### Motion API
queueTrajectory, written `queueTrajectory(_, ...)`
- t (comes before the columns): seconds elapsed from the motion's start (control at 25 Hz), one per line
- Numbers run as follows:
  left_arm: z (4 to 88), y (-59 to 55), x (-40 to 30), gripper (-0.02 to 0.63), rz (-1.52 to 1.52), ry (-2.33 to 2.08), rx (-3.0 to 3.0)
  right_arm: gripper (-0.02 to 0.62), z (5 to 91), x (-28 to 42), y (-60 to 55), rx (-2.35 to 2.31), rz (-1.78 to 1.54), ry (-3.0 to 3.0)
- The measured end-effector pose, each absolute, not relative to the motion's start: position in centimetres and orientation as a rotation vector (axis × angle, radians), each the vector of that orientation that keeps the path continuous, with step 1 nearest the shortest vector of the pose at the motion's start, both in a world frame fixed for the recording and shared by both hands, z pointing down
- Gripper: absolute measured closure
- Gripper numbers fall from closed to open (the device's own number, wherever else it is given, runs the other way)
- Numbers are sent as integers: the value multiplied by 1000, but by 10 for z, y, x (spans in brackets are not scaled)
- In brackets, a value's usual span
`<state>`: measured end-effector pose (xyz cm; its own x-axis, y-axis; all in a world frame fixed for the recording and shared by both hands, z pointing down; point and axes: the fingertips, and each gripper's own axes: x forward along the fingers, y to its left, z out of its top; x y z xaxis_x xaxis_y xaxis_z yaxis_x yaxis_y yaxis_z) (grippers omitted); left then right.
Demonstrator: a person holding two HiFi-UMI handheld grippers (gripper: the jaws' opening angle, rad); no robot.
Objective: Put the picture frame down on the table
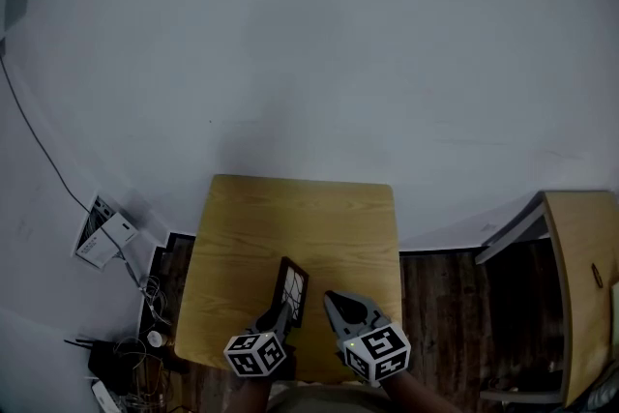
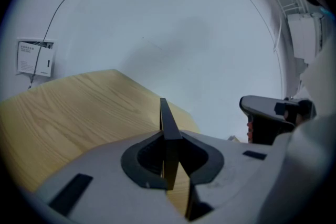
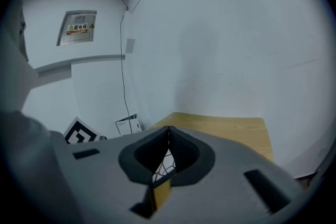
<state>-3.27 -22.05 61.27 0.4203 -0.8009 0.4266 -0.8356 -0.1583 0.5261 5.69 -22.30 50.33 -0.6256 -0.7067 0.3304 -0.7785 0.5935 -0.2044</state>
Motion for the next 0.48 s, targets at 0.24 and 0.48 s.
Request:
queueTrajectory(0.24, 627, -222, -36, 566, 152, -1434, 1939, 595, 509, 54, -226, 1191, 506, -2617)
queueTrajectory(0.48, 634, -223, -43, 566, 191, -1479, 1916, 595, 511, 55, -226, 1177, 515, -2620)
